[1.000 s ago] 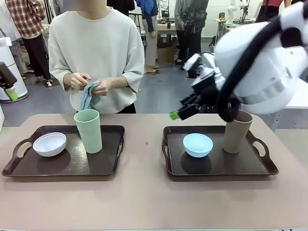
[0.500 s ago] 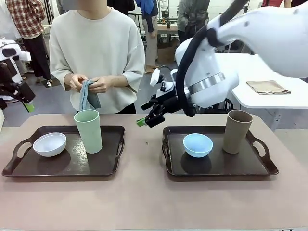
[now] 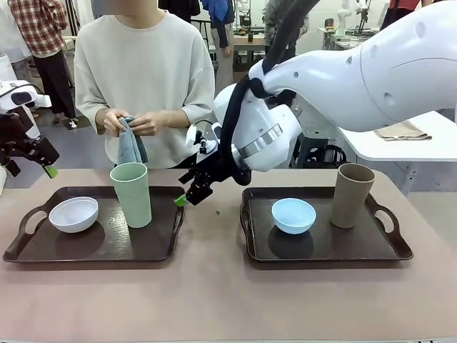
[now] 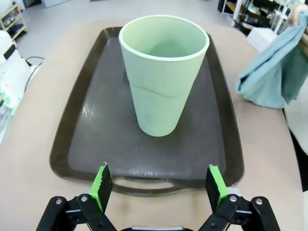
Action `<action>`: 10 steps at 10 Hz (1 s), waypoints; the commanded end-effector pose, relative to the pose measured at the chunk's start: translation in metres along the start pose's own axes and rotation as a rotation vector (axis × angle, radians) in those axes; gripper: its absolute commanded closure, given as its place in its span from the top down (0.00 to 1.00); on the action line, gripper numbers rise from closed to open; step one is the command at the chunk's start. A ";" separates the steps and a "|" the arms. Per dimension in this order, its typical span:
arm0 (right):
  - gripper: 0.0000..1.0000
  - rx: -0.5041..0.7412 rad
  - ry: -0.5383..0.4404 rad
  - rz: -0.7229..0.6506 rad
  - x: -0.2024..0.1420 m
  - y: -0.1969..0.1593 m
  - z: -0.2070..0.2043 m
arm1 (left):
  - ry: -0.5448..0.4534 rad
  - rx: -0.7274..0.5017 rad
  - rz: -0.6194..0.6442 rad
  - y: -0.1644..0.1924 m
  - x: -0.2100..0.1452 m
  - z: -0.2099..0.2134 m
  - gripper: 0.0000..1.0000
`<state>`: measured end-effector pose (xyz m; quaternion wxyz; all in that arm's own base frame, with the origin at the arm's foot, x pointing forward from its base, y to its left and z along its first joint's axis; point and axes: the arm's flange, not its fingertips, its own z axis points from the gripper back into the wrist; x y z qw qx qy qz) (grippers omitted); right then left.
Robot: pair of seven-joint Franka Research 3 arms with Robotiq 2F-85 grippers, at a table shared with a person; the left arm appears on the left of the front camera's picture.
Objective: Set up a tray with a mat and arrange the tableware.
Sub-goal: Pick up the Picnic Bowl and Reusable plastic cup from the Handle tray in front of the human's position and hold them in the air.
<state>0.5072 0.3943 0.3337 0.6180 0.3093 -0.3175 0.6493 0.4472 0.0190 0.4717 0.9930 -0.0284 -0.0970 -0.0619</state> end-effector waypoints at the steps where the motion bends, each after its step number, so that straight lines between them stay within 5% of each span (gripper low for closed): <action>1: 1.00 -0.045 0.010 -0.058 0.007 -0.006 0.004 | 0.004 -0.053 -0.005 0.003 -0.002 -0.006 1.00; 2: 1.00 0.000 0.000 0.000 0.000 0.000 0.000 | 0.065 -0.068 0.056 0.004 -0.003 0.000 1.00; 3: 1.00 0.000 0.000 0.000 0.000 0.000 0.000 | 0.003 -0.014 0.004 0.001 0.000 -0.003 1.00; 7: 1.00 -0.011 -0.009 -0.022 0.005 -0.001 0.000 | 0.019 -0.030 0.016 0.001 -0.001 -0.003 1.00; 10: 1.00 0.052 -0.093 -0.032 0.017 0.001 -0.035 | -0.007 -0.044 0.024 0.004 -0.004 -0.009 1.00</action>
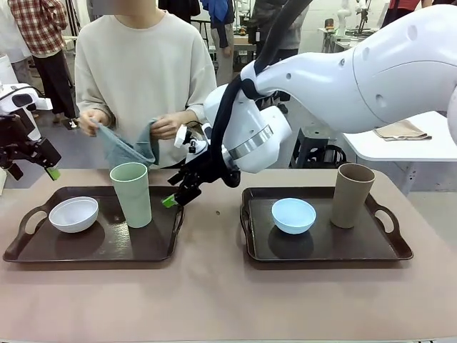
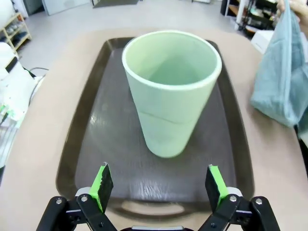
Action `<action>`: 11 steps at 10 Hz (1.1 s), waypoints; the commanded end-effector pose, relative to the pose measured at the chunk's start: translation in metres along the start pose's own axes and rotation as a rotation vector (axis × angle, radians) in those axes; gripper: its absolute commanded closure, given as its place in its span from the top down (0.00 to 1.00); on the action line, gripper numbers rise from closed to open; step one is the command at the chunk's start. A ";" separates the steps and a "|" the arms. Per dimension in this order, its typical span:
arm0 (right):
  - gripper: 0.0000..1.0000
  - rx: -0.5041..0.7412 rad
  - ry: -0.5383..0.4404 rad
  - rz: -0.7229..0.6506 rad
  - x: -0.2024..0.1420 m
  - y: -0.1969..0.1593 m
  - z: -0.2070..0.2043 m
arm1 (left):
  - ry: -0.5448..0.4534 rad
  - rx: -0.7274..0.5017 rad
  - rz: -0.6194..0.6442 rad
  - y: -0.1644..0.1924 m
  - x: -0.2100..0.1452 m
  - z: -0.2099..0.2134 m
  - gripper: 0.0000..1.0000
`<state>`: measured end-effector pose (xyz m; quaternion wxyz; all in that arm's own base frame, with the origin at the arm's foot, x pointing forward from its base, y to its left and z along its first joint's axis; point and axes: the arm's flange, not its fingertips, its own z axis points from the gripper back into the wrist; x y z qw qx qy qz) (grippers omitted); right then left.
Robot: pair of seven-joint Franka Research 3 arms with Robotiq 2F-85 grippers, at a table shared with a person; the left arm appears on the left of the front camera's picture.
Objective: Set up a tray with a mat and arrange the tableware.
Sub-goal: Pick up the Picnic Bowl and Reusable plastic cup from the Handle tray in front of the human's position and hold them in the air.
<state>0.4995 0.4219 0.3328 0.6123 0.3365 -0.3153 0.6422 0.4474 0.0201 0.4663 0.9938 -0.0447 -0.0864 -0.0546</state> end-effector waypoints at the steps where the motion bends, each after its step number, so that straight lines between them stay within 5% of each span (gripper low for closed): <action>1: 1.00 0.028 -0.071 -0.022 -0.003 -0.009 -0.018 | -0.049 -0.020 0.008 0.004 -0.005 -0.009 1.00; 11: 1.00 0.058 -0.185 -0.040 -0.019 -0.023 -0.072 | 0.016 -0.092 0.060 0.026 0.018 -0.067 1.00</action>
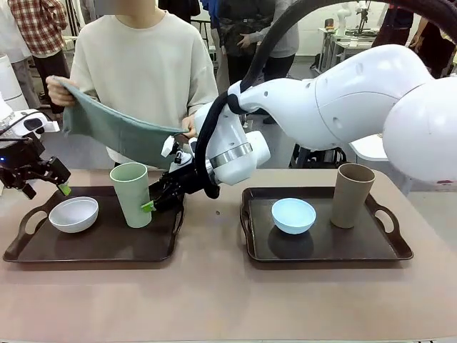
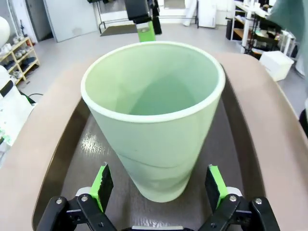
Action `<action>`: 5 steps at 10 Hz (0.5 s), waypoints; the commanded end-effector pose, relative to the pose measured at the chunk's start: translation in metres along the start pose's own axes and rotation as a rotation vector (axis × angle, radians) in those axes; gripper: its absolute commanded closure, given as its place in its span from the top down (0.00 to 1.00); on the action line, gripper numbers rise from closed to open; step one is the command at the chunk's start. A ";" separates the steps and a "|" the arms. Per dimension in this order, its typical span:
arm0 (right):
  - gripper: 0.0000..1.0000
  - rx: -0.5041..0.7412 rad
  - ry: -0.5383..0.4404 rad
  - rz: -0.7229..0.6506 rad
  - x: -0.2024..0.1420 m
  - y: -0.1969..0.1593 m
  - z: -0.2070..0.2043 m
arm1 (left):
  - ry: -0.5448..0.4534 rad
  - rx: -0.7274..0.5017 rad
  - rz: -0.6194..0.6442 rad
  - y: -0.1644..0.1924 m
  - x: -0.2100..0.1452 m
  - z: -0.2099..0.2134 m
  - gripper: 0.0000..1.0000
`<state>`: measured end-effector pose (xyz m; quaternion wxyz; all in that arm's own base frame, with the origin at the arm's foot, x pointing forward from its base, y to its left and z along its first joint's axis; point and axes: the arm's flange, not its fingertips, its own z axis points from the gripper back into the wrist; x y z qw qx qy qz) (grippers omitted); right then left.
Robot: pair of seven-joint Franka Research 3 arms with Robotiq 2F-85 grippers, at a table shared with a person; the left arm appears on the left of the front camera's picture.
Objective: Set up a tray with a mat and arrange the tableware.
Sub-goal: Pick up the Picnic Bowl and Reusable plastic cup from the Handle tray in front of the human's position and hold them in the air.
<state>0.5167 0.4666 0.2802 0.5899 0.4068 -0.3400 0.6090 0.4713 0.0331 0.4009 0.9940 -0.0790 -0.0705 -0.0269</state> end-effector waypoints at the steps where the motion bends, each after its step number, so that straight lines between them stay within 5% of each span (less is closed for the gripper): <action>1: 1.00 0.007 -0.028 0.002 -0.002 -0.003 -0.008 | -0.005 -0.025 0.001 0.005 0.008 -0.001 1.00; 5: 1.00 -0.041 -0.046 0.053 -0.001 -0.014 -0.026 | 0.021 -0.053 -0.013 0.002 0.017 -0.026 1.00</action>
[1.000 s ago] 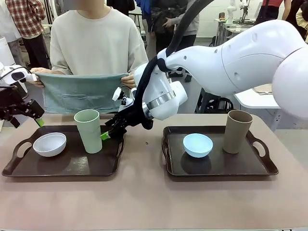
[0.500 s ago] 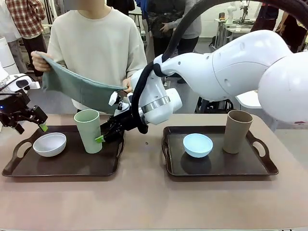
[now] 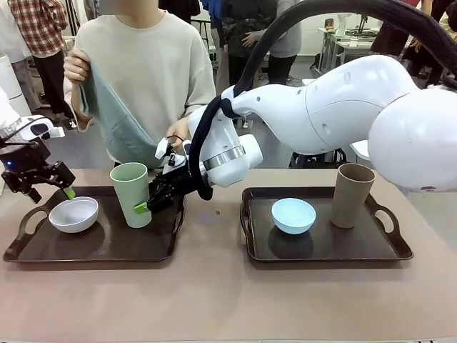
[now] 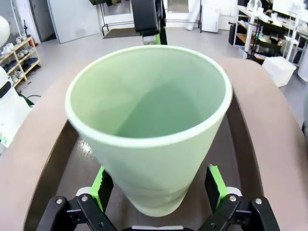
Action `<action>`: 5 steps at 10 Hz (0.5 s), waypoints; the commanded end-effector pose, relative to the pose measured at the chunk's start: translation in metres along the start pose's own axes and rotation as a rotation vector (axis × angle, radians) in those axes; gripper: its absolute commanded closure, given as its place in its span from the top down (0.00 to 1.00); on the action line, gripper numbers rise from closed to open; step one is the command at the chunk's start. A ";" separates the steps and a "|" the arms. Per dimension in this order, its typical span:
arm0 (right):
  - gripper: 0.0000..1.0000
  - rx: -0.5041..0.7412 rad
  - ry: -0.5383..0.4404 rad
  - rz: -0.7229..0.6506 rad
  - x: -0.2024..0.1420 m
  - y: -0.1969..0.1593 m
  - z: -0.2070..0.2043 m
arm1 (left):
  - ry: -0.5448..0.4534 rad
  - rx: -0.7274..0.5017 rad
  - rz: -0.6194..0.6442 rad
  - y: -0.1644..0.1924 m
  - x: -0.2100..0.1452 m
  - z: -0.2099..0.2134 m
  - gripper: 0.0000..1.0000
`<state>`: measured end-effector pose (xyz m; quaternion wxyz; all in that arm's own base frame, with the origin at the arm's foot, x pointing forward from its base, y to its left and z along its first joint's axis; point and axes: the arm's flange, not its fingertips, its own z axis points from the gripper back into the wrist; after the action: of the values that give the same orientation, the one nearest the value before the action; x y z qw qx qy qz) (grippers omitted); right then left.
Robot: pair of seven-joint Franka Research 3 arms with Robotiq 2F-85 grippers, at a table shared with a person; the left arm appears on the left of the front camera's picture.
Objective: Set up a tray with a mat and arrange the tableware.
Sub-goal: Pick up the Picnic Bowl and Reusable plastic cup from the Handle tray in front of the human's position and hold them in the air.
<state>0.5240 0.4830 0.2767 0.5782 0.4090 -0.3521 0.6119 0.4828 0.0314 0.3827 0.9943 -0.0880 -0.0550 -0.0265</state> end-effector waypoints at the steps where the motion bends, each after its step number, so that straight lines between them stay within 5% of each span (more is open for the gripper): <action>1: 1.00 -0.039 -0.030 0.031 -0.006 -0.008 -0.016 | 0.000 -0.040 -0.023 -0.002 0.008 -0.013 1.00; 5: 1.00 -0.012 -0.031 0.030 -0.006 -0.008 -0.026 | 0.043 0.038 -0.006 -0.002 0.009 -0.029 1.00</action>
<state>0.5285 0.5028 0.2606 0.5712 0.4135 -0.3580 0.6120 0.4903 0.0221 0.3556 0.9951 -0.0874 -0.0308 -0.0354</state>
